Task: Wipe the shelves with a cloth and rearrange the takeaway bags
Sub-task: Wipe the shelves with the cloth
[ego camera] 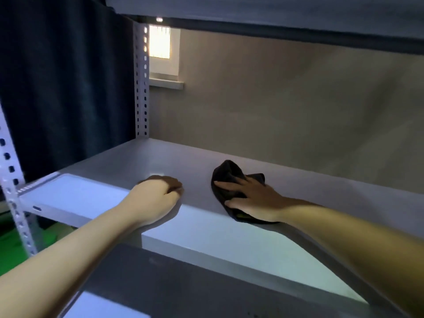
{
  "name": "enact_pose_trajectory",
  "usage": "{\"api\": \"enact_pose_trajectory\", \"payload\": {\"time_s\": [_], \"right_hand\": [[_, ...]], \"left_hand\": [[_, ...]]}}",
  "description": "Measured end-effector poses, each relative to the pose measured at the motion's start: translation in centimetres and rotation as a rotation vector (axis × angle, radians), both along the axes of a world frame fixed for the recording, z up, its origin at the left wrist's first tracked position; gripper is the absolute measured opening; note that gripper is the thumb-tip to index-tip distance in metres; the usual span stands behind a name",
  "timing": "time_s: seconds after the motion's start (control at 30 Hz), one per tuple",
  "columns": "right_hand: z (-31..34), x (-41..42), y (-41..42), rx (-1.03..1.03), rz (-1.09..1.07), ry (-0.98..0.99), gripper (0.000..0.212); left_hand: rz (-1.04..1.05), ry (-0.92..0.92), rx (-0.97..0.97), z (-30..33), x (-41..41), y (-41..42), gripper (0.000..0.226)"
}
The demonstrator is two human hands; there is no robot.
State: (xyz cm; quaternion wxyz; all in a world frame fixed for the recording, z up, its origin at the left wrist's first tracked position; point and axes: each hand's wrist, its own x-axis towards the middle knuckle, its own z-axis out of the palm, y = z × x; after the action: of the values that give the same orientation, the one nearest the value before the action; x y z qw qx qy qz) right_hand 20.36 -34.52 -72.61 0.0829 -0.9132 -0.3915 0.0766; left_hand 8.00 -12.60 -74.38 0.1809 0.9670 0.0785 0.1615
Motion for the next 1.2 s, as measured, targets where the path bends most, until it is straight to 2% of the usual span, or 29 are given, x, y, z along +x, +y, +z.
{"api": "enact_pose_trajectory", "payload": {"time_s": [0.13, 0.33, 0.5, 0.53, 0.67, 0.9, 1.03, 1.13, 1.2], "right_hand": [[0.5, -5.0, -1.9, 0.007, 0.081, -0.015, 0.054], [0.9, -10.3, -2.7, -0.066, 0.162, -0.016, 0.056], [1.0, -8.6, -0.3, -0.069, 0.221, 0.003, 0.048], [1.1, -7.7, 0.3, -0.075, 0.239, 0.015, 0.05], [1.0, -3.1, 3.2, -0.035, 0.213, 0.026, 0.054], [-0.3, 3.5, 8.6, 0.002, -0.06, -0.118, 0.068], [-0.4, 3.1, 10.6, -0.021, -0.181, -0.077, 0.062], [-0.4, 0.3, 9.3, 0.015, -0.073, -0.052, 0.057], [0.0, -3.4, 8.1, 0.018, 0.075, -0.055, 0.062]], "left_hand": [[0.013, 0.018, -0.068, 0.4, -0.7, 0.0, 0.031], [0.038, 0.105, 0.157, 0.9, -3.5, 2.1, 0.041], [0.051, 0.156, 0.273, 1.1, -3.8, 4.5, 0.055], [0.054, 0.149, 0.265, 1.0, -3.7, 4.8, 0.056], [0.049, 0.083, 0.036, 0.9, -3.9, 4.7, 0.048], [0.08, -0.006, 0.119, 0.0, -3.5, 5.5, 0.046], [0.102, 0.12, 0.091, -0.1, -3.5, 6.2, 0.058], [0.095, 0.14, 0.001, 0.3, -4.2, 7.4, 0.059], [0.119, 0.139, 0.038, 0.8, -4.7, 8.6, 0.053]]}}
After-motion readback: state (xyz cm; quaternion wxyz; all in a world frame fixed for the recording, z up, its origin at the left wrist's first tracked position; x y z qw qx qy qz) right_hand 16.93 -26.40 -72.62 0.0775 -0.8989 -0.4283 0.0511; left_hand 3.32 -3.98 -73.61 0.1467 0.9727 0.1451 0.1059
